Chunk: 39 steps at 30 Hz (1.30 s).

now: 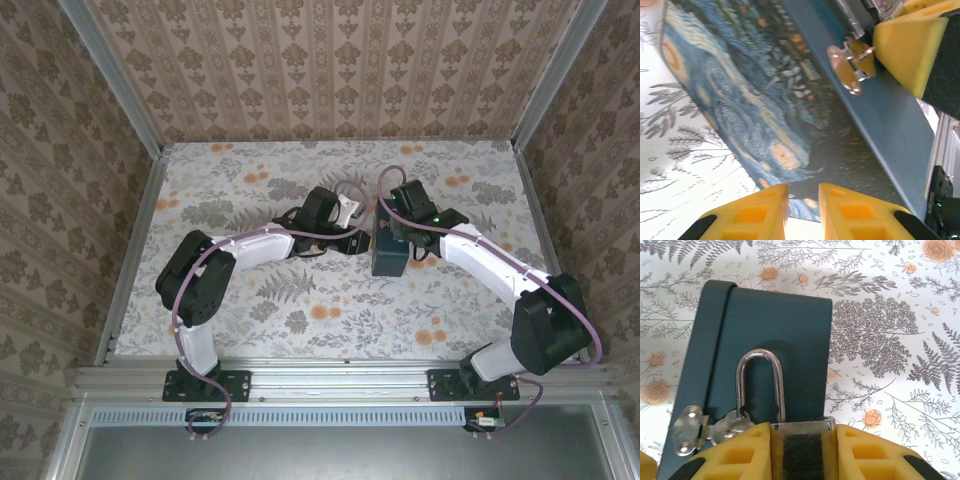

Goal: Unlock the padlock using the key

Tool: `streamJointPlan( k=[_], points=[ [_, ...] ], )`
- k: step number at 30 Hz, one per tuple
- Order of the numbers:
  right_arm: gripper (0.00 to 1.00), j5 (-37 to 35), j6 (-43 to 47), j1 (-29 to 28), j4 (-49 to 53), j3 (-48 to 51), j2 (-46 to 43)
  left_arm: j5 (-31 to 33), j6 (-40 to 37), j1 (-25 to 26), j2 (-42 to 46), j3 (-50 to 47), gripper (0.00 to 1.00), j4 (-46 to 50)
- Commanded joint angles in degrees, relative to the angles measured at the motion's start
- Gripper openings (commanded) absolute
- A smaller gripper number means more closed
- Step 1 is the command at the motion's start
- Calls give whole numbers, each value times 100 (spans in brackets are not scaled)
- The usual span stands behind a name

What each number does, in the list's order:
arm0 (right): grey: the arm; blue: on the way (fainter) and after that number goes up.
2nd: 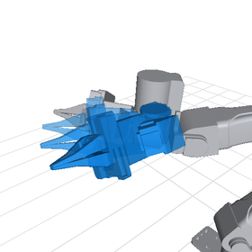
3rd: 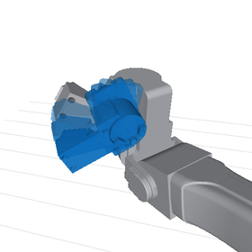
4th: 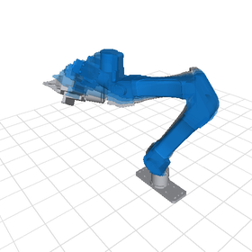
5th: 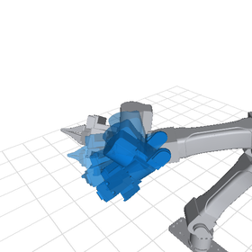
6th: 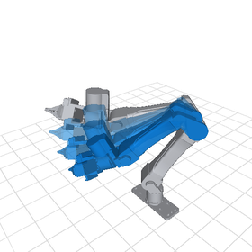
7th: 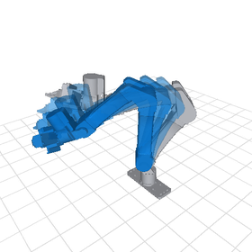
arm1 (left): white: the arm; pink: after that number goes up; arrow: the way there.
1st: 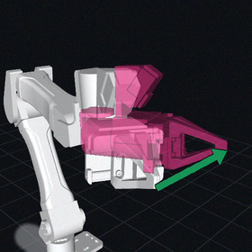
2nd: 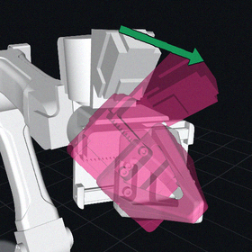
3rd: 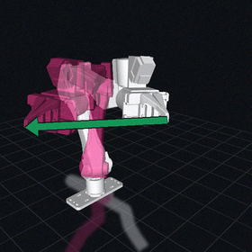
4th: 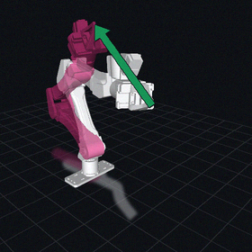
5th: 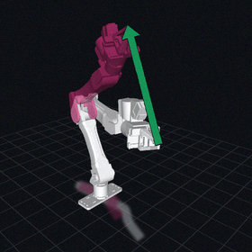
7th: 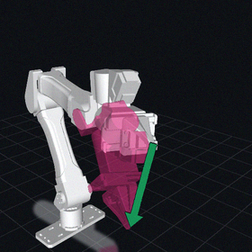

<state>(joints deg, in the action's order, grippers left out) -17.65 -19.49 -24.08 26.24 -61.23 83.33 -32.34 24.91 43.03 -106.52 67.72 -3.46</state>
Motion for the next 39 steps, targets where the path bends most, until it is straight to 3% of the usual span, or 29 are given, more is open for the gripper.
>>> streamJointPlan(
  k=[1,9,17,22,24,27,30,33,36,39],
  points=[
    [13,75,4,245,-398,-64,-92,14,31,-181,304,-72,24,67],
    [15,590,23,883,-345,94,-718,225,-142,-594,607,-35,26,372],
    [17,549,-181,1752,-509,1477,-1406,677,-557,-951,995,145,27,1038],
    [27,612,-271,2055,-885,2105,-1206,764,-597,-971,1152,190,27,1194],
    [33,871,-307,2218,-881,2091,-1116,773,-581,-971,1208,181,27,1212],
    [52,823,-85,2241,-738,1892,-1038,782,-575,-971,1270,178,28,1246],
    [55,931,122,2232,-444,1572,-1065,748,-584,-963,1300,236,28,1332],
    [52,1539,78,2162,-543,1430,-1221,519,-480,-866,1193,361,28,1360],
    [39,2782,-283,2032,-1099,1544,-995,95,-159,-647,972,353,28,947],
    [27,3019,-670,1855,-1510,1724,-665,-220,418,-423,649,336,27,385]
  ],
)
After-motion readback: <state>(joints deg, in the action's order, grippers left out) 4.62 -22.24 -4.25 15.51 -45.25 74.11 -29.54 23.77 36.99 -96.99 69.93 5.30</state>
